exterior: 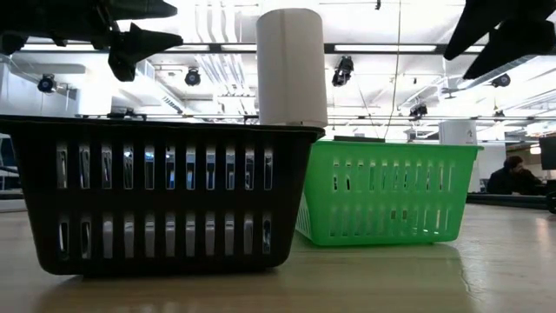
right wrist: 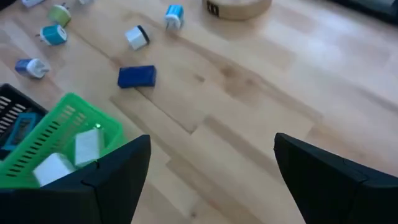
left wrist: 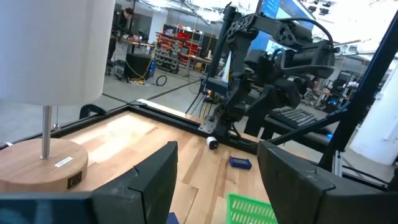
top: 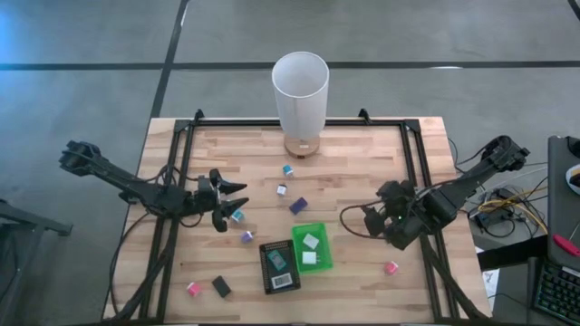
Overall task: Pick & Place Office items
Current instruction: Put the right dark blue digital clock into the black bin
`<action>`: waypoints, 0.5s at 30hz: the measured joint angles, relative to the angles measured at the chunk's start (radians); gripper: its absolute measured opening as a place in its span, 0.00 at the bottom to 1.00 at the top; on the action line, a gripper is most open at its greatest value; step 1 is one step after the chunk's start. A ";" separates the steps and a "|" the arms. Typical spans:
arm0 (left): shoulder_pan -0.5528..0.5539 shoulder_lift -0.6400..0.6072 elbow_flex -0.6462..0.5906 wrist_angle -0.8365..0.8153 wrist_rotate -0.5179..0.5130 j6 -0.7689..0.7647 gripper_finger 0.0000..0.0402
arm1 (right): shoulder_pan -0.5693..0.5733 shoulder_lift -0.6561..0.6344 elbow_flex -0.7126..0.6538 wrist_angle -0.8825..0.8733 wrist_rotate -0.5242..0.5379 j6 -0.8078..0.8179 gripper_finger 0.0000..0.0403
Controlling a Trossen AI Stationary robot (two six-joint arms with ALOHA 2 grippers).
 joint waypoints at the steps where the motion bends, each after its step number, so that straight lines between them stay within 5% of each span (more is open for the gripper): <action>1: 0.000 0.000 0.000 0.000 0.000 -0.001 0.57 | 0.000 0.000 0.000 -0.004 -0.016 0.021 0.82; 15: 0.000 0.000 0.000 -0.002 0.001 -0.117 0.57 | 0.000 0.078 -0.057 -0.092 -0.445 0.314 0.82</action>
